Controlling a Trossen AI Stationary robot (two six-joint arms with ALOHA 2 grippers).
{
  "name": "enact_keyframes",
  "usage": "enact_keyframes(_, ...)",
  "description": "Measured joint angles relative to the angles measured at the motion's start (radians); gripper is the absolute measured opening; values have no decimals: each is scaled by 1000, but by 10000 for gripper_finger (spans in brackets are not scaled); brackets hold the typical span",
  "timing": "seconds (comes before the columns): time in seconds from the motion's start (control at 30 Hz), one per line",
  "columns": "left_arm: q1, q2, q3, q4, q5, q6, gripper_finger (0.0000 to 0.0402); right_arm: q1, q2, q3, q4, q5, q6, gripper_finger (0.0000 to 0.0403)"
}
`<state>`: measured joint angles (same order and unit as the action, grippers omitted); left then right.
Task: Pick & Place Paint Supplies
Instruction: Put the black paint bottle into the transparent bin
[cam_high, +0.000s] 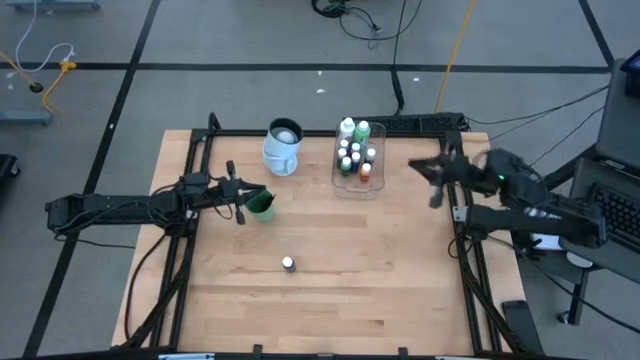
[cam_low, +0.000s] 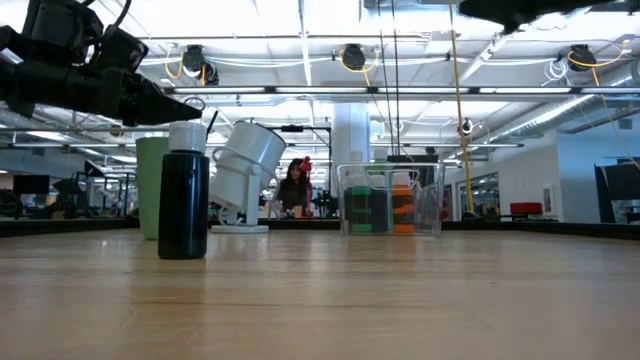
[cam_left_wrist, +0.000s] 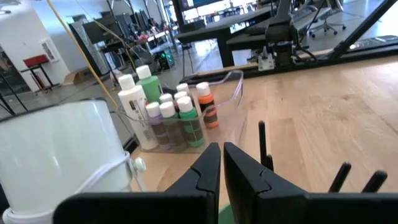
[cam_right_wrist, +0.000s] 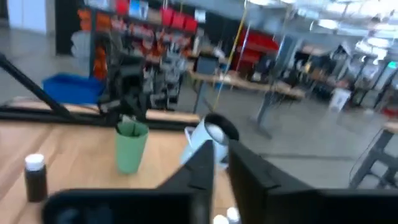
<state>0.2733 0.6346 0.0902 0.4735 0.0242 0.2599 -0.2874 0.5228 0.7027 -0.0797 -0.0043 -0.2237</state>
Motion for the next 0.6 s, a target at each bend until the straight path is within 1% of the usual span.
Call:
enact_keyframes(0.07,0,0,-1,-9,0,4,26,1,-83,-57,3,-52,2,9)
enact_keyframes(0.13,0,0,-1,-7,-2,12,26,3,-143,-122,0,-91,26,10)
enact_keyframes(0.27,0,0,-1,0,-8,5,26,1,-262,-260,-6,-76,30,3)
enact_keyframes(0.4,0,0,-1,-4,-9,1,26,2,-409,-353,32,-78,23,3)
enact_keyframes(0.5,0,0,-1,2,-14,10,26,1,-507,-419,15,-92,52,1)
enact_keyframes(0.6,0,0,-1,2,-37,16,26,2,-519,-457,14,-105,79,1)
